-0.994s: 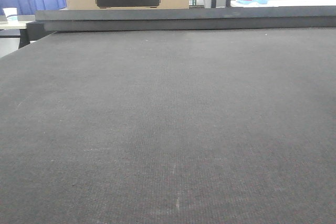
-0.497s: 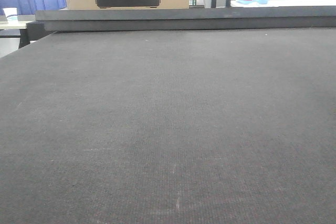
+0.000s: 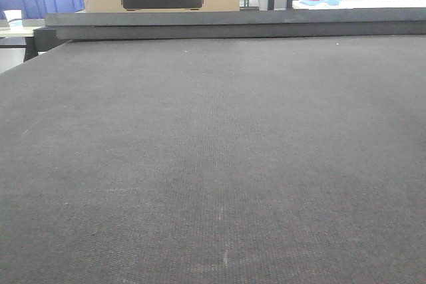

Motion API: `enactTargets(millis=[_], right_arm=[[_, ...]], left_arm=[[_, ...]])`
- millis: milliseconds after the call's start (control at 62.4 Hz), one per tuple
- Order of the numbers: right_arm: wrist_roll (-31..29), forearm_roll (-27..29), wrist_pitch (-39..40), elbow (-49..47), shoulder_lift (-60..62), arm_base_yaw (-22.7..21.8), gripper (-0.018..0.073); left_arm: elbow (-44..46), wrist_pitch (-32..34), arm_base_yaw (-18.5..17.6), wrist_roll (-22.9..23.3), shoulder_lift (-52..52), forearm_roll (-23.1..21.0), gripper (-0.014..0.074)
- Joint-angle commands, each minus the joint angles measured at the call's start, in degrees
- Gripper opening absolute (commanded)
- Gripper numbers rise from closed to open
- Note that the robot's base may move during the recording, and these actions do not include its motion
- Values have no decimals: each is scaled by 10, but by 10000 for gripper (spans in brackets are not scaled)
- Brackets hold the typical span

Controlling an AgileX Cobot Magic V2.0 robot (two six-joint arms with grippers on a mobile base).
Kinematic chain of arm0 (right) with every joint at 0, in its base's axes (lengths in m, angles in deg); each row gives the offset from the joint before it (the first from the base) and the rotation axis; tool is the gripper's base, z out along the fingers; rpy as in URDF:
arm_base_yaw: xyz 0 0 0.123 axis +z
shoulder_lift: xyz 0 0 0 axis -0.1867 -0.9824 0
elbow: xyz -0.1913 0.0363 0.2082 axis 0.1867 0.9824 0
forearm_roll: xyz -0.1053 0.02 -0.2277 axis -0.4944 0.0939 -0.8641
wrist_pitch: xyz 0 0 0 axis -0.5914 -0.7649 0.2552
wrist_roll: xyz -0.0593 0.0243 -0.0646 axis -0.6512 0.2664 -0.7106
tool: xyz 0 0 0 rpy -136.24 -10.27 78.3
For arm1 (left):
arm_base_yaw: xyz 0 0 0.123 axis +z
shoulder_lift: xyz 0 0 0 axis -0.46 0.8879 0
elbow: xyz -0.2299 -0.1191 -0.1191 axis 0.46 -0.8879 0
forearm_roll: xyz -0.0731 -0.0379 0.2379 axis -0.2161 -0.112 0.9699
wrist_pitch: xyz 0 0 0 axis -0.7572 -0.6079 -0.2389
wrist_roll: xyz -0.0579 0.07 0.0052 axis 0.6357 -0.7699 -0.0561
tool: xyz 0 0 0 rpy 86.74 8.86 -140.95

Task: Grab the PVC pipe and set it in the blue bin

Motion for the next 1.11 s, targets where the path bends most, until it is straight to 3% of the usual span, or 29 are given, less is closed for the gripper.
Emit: enactTargets(millis=[0,1091], right_arm=[[1,-7,9,-4,3,3,-141],[1,-7,9,-4,3,3,-141]], left_arm=[[6,15,2,0,-2,-5,-111],[6,15,2,0,-2,-5,-111]])
